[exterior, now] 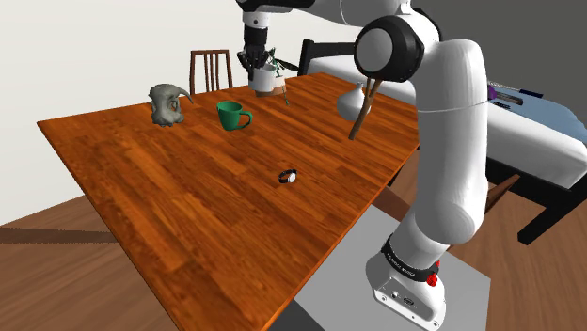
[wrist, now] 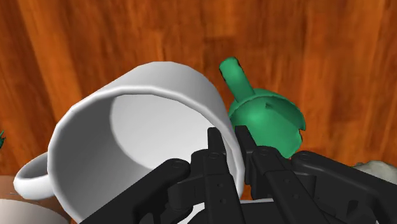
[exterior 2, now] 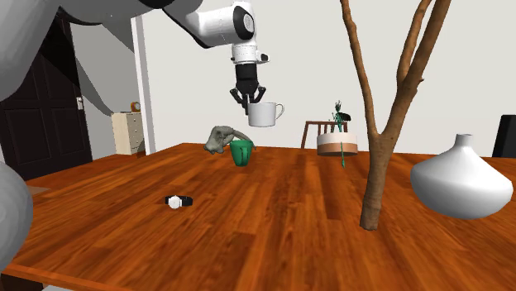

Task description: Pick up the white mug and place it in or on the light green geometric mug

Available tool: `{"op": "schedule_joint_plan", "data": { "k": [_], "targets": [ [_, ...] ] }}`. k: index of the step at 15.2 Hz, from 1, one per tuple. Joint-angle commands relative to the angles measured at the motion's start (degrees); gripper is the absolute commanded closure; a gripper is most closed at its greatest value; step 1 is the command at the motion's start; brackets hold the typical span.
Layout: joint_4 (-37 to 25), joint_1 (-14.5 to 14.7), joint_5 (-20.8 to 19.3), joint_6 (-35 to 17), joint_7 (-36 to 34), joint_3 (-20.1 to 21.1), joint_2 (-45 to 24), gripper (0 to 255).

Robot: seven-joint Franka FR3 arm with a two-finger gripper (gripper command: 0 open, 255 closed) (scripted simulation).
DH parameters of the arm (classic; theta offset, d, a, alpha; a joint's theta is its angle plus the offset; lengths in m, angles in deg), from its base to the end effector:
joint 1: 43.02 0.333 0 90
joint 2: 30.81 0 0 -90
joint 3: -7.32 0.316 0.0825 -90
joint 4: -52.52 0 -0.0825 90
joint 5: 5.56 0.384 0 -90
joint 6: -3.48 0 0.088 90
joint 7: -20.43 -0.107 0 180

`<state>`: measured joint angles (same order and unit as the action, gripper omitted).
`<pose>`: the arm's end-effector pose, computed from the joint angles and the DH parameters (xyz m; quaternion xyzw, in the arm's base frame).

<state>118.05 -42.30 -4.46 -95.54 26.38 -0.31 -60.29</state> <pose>0.7093 -0.0597 0.5178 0.9991 0.0002 0.0343 0.0268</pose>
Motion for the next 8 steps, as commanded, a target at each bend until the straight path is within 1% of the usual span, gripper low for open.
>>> {"op": "schedule_joint_plan", "data": {
  "k": [1, 3, 4, 5, 6, 8],
  "targets": [
    [-6.85, 1.19, 0.02, 2.84, -2.05, 0.55, -4.07, 255],
    [-14.52, 2.32, 0.06, 6.14, -3.92, 1.00, -8.52, 255],
    [-19.68, 2.80, 0.12, 8.39, -4.83, 1.22, -11.47, 255],
    [-31.50, 3.12, 0.31, 13.63, -6.06, 1.59, -18.09, 255],
    [-27.35, 3.38, 0.21, 11.36, -6.07, 1.53, -16.22, 255],
    [-21.96, 3.71, 0.08, 8.14, -6.10, 1.45, -14.06, 255]
  ]
}}
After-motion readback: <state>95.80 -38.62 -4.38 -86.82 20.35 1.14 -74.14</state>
